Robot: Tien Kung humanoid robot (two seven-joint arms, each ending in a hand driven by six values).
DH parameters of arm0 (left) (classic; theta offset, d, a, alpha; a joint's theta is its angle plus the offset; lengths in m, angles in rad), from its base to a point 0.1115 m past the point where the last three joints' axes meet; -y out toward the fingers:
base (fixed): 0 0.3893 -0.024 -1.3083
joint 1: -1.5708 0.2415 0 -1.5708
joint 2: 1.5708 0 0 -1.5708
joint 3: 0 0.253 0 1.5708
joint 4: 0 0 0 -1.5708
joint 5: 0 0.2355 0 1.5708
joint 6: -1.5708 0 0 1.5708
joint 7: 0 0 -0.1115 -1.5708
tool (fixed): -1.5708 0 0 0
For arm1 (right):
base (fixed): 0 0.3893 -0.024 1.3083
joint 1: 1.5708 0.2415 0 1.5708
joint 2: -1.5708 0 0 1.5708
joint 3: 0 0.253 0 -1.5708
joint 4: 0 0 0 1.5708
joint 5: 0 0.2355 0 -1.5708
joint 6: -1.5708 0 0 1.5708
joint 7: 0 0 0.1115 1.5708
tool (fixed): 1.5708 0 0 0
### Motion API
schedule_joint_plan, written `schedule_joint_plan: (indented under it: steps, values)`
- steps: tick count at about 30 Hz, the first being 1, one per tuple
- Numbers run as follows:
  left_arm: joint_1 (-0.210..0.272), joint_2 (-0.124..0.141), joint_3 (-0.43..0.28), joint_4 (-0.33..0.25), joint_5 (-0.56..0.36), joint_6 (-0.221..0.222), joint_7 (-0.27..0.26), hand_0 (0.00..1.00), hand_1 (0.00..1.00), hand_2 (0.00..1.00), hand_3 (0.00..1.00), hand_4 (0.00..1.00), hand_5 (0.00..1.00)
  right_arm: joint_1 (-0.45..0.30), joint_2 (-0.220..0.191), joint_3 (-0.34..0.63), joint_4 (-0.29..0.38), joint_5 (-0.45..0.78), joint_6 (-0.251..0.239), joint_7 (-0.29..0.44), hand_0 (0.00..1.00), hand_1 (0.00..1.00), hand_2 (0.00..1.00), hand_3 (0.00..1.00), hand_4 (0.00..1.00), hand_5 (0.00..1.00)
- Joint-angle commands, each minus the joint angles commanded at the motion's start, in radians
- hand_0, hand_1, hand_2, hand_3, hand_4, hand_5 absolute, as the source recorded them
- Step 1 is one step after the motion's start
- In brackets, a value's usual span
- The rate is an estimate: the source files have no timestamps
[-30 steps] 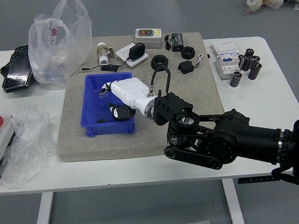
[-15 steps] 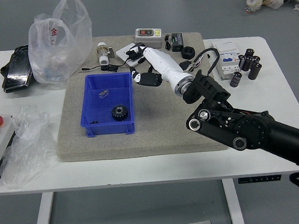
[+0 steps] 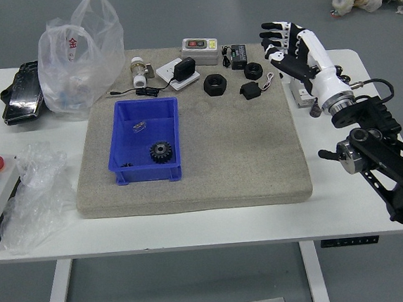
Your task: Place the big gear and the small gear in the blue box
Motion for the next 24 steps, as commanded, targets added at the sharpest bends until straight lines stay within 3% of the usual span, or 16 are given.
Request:
schedule_joint_plan:
  steps: [2, 3, 11, 24]
  values:
    - [0.0, -0.002, 0.024, 0.004, -0.019, -0.002, -0.016, 0.652, 0.602, 0.571, 0.684, 0.669, 0.355, -0.05, -0.008, 0.047, 0.013, 0.048, 0.017, 0.024, 0.628, 0.659, 0.666, 0.676, 0.609, 0.273]
    - [0.0, -0.002, 0.039, 0.006, -0.031, -0.003, -0.025, 0.652, 0.602, 0.571, 0.683, 0.669, 0.355, -0.077, -0.011, 0.071, 0.018, 0.072, 0.025, 0.035, 0.625, 0.655, 0.667, 0.671, 0.648, 0.331]
    - [-0.001, -0.003, 0.125, 0.018, -0.101, -0.009, -0.079, 0.652, 0.602, 0.571, 0.684, 0.669, 0.355, -0.243, -0.001, 0.203, 0.025, 0.203, 0.07, 0.093, 0.626, 0.656, 0.666, 0.67, 0.652, 0.327]
    - [-0.007, -0.01, 0.144, 0.021, -0.116, -0.012, -0.09, 0.652, 0.603, 0.571, 0.683, 0.668, 0.355, -0.278, 0.009, 0.267, 0.015, 0.245, 0.083, 0.11, 0.608, 0.655, 0.663, 0.668, 0.653, 0.348]
